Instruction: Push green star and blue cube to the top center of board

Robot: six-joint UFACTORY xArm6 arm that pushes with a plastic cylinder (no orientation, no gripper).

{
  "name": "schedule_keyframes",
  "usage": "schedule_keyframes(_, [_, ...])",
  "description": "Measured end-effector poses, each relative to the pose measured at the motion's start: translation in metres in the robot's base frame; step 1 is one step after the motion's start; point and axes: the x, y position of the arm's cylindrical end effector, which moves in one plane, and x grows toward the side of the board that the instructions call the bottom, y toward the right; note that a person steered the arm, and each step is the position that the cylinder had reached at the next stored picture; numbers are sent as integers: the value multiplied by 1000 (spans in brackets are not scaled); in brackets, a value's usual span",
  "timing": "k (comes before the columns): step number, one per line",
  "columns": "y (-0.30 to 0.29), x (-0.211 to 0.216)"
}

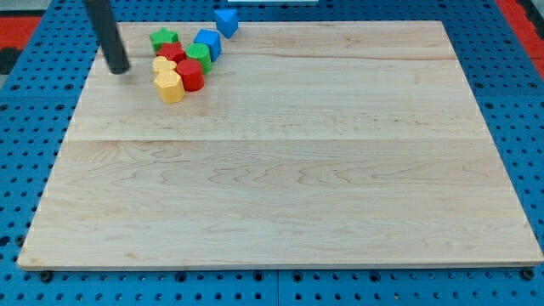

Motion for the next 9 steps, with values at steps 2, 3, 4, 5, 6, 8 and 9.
schedule_keyframes(2, [65,-48])
schedule_keyframes(3, [92,-63])
schedule_keyframes(4, [120,-59])
schedule_keyframes(5, [153,-42])
schedule_keyframes(6, [209,-27])
schedule_keyframes(8, [209,13])
schedule_keyframes(9, [221,104])
